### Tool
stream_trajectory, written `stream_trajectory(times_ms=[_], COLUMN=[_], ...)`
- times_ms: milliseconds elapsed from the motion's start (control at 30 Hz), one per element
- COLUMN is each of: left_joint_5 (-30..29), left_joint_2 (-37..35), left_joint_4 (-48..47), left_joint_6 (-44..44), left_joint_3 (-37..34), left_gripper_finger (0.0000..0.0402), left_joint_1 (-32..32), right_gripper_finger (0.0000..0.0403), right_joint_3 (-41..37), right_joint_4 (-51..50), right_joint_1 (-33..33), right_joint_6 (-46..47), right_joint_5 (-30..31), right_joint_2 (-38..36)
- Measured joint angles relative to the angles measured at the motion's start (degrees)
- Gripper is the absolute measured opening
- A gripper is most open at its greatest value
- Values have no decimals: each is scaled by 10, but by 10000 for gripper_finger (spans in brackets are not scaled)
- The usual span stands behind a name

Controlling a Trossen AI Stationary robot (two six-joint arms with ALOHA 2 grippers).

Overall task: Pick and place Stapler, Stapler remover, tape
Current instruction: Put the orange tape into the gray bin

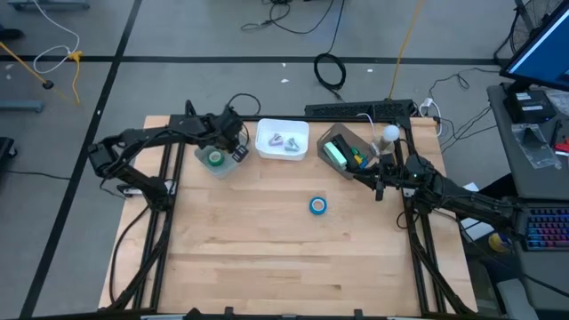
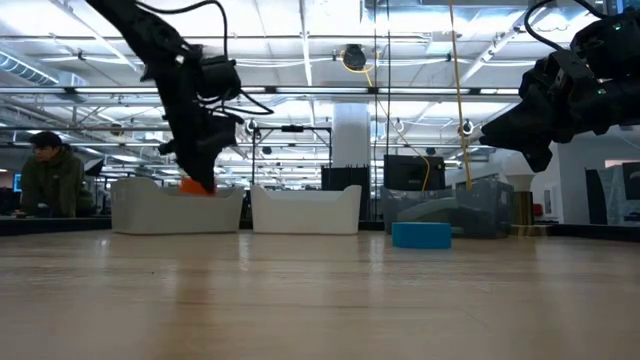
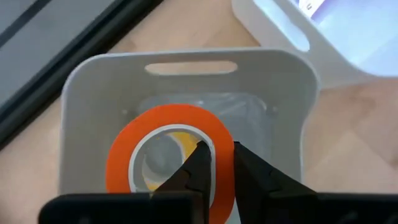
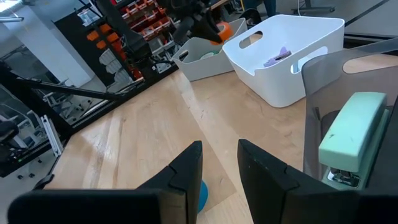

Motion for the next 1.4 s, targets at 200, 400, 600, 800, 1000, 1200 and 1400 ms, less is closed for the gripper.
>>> stream_trajectory(times_ms=[200,400,600,800,1000,1200,1400], left_joint_5=[10,10,10,15,15,3,0], left_joint_2=[0,0,0,0,14,65,68], left_joint_4=[59,61,61,61,62,77,113], left_joint_6=[8,19,18,17,6,-1,3], left_joint_3=[-22,-22,-22,-22,-22,-23,-23], left_gripper_finger=[46,40,47,45,45,47,54], left_joint_1=[9,11,11,9,0,-6,-4], right_gripper_finger=[95,95,94,95,94,95,94], right_joint_3=[0,0,0,0,0,0,0], right_joint_4=[0,0,0,0,0,0,0], right_joint_1=[0,0,0,0,0,0,0], right_joint_6=[0,0,0,0,0,0,19], right_joint_5=[-2,-1,-1,0,0,0,-2], right_joint_2=[0,0,0,0,0,0,0])
